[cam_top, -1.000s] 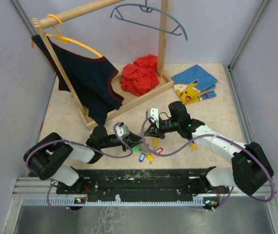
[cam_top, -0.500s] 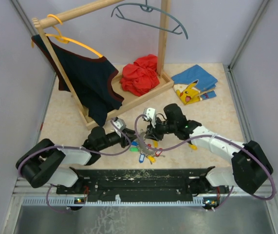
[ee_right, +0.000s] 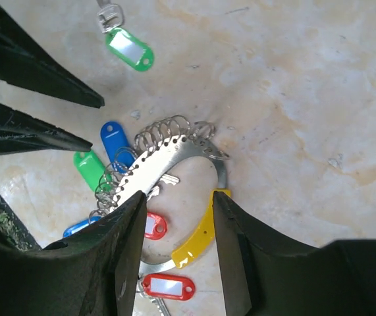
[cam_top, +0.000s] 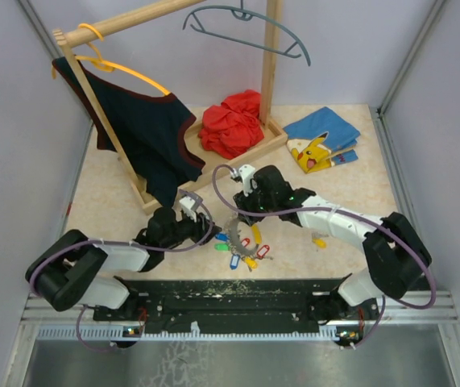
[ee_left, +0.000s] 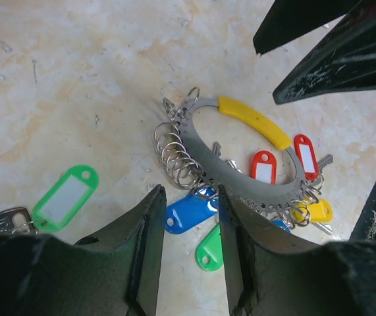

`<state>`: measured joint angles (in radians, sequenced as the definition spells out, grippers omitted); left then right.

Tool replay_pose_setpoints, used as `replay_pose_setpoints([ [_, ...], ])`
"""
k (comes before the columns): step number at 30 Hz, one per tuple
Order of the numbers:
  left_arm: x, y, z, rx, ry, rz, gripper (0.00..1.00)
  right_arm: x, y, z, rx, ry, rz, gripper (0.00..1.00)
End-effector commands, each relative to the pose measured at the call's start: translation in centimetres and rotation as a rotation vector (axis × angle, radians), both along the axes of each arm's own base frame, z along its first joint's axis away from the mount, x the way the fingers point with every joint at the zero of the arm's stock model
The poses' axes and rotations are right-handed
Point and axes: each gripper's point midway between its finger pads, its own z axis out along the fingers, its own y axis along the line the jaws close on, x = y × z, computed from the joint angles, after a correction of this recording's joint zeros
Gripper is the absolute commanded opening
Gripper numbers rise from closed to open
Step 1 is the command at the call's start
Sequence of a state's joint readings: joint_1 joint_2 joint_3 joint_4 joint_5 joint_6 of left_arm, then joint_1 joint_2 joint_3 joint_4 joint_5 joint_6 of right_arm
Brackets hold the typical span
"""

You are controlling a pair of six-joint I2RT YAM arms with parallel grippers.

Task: Put the keys on the keyring

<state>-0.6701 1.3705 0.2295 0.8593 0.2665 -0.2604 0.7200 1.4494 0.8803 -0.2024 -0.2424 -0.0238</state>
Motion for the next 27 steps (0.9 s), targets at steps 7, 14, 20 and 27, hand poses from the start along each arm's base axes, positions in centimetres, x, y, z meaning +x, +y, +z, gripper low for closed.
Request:
replay_pose_setpoints([
  [7,0.0,0.0,-0.2,-0.001,0.142,0.001,0.45,-0.2,1.2,0.2,-0.086,0.038,-0.102,0.48],
  [14,0.2,0.8,0.1,0.008,0.165,0.025,0.47,-0.1,1.0,-1.1,-0.104,0.009,-0.224,0.48],
  [20,0.6,0.4,0.8,0.018,0.160,0.012,0.47,1.7,0.7,0.5,-0.089,-0.030,-0.356,0.49],
  [27,0.4,0.2,-0.2,0.053,0.183,-0.018,0.49,3.3,1.4,-1.1,-0.091,-0.014,-0.444,0.48],
])
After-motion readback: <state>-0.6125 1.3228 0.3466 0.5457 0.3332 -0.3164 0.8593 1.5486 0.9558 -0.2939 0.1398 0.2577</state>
